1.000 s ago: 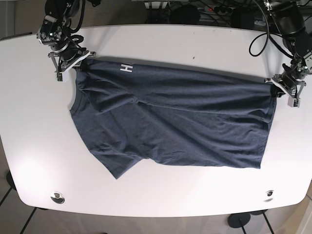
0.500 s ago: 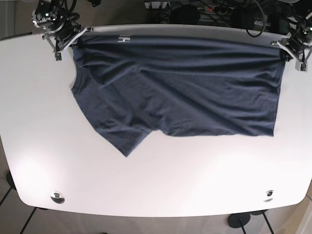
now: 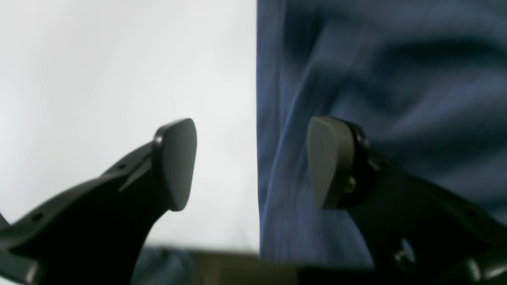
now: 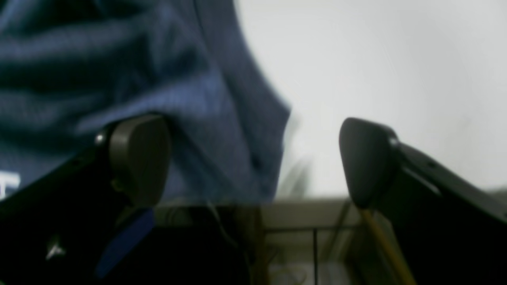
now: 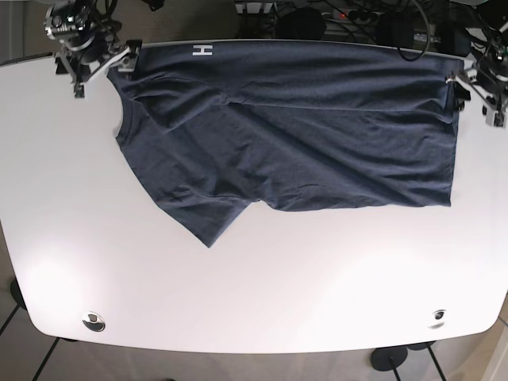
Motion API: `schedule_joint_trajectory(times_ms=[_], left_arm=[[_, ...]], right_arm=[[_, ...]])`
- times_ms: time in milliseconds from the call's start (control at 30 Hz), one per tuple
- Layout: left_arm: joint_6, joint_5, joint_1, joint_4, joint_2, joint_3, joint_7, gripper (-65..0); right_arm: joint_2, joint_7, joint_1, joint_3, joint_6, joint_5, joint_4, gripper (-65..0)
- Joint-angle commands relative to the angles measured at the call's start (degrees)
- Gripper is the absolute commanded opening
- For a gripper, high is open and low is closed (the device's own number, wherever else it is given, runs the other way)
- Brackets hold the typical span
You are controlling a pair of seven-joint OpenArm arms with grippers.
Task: Fold the T-shirt properly
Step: 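Move both grippers to the shirt's hem and grasp it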
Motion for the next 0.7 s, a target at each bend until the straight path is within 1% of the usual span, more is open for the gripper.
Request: schedule_joint_trajectory(times_ms=[33,67,133,167,200,267,433,467,533,567,633,700], left_arm=[[-0.03,-0.34,-3.24,1.77,-0.96,1.03,-0.98,-26.0],[-0.03,-0.16,-6.05,1.59,-0.96,2.17,-0.98,-26.0],[-0.03,0.01,-9.66,1.41,-0.96,4.54,-0.98,-26.0],[-0.03,0.81,-11.50,1.15,-0.96,6.21,-0.98,-26.0],[-0.03,2.48,-13.26,0.36,-0.96,8.32,-0.98,-25.7],[-0.03,6.52,-18.10,-2.89,-0.96,12.81,-0.98,-25.7],[-0.03,10.56,-26.98,-9.93,-0.61,13.07,-1.25,-25.7],[-0.03,11.88,-29.17,-11.51,-0.61,13.07,-1.25,-25.7],[-0.03,13.20,-31.11,-14.06,-0.61,13.42,-1.25,-25.6],[-0.03,13.99,-31.81,-15.29,-0.61,13.78,-1.25,-25.6],[-0.03,14.52,-33.04,-16.61,-0.96,15.45,-1.25,-25.4],[-0.03,14.70,-33.30,-16.70,-0.96,15.80,-1.25,-25.4]], right_arm=[[0.63,1.19,3.21,0.20,0.17,0.00,1.09,-2.5],[0.63,1.10,6.11,0.02,0.17,0.00,0.82,-3.6],[0.63,1.01,10.77,-0.77,0.09,0.00,-1.11,-3.3],[1.15,1.01,13.14,-1.82,-0.18,-0.09,-2.43,-3.2],[2.38,1.01,15.25,-2.97,-0.27,-0.09,-3.75,-3.5],[3.70,1.01,19.65,-6.40,-0.27,-0.09,-7.00,-3.2],[6.34,1.28,28.96,-10.79,-0.27,-0.09,-16.23,-3.6],[7.48,1.36,31.95,-12.81,-0.27,-0.09,-19.66,-3.6],[8.80,1.98,36.17,-15.98,-0.27,-0.18,-25.02,-3.6],[9.33,3.30,38.20,-17.47,-0.27,-0.18,-28.28,-3.6],[10.47,5.94,41.98,-20.64,-0.35,-0.18,-34.43,-3.6],[11.18,8.31,45.23,-23.19,-0.35,-0.18,-40.50,-3.6]])
